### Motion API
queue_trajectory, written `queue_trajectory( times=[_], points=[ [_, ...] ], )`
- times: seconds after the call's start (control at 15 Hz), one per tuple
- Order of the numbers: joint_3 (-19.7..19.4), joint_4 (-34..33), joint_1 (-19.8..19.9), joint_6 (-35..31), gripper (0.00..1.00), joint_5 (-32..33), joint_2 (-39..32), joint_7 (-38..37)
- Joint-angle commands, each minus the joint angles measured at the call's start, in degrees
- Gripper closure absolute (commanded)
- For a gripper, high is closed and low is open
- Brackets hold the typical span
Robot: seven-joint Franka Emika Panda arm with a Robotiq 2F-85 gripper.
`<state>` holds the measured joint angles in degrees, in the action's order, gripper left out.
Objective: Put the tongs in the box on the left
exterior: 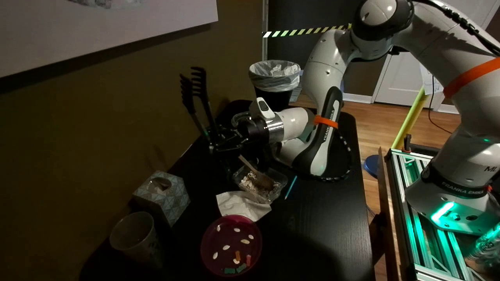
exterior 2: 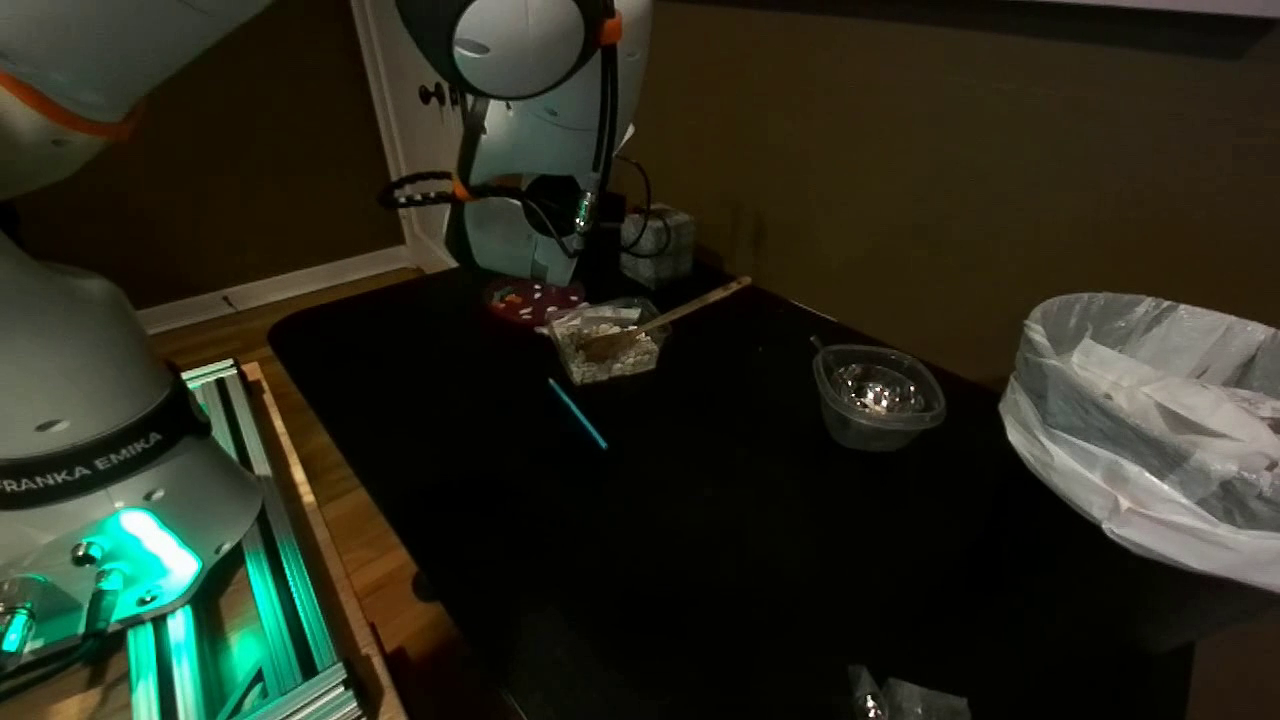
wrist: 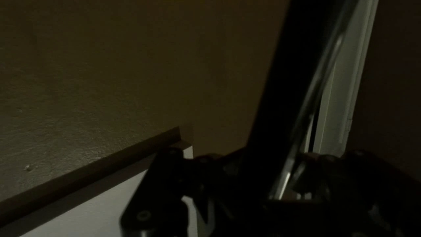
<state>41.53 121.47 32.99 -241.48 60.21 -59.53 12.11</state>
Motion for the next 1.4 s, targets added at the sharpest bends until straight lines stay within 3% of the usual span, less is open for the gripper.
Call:
queue_trajectory(
  times=[0.0,0.2,0.47,0.53,0.6,0.67,0.87,0.93,1.0,1.07,1.33],
  points=[
    [-3.9,-13.6,-7.3,3.1,1.00,7.9,-5.2,0.6],
    [-5.4,-23.6,-12.4,5.6,1.00,11.1,-9.0,-0.5],
    [-5.2,-35.7,-15.4,7.4,1.00,10.1,-14.2,-2.1],
    [-13.8,-37.3,-22.2,2.4,1.00,5.9,-9.6,-8.0],
    [-15.2,-31.9,-21.9,0.6,1.00,2.8,-6.7,-5.4],
    [-17.8,-34.2,-23.9,-0.3,1.00,2.2,-7.1,-7.3],
    [-22.5,-41.2,-28.9,-3.2,1.00,-1.8,-9.7,-9.1],
    [-17.6,-42.3,-25.5,-0.2,1.00,1.0,-12.1,-6.4],
    [-18.5,-44.2,-26.6,0.3,1.00,1.1,-12.6,-7.2],
    [-25.0,-46.5,-31.6,-2.6,1.00,-2.7,-11.6,-11.4],
    [-29.2,-53.4,-35.0,-1.7,1.00,-4.1,-14.9,-16.9]
  ],
)
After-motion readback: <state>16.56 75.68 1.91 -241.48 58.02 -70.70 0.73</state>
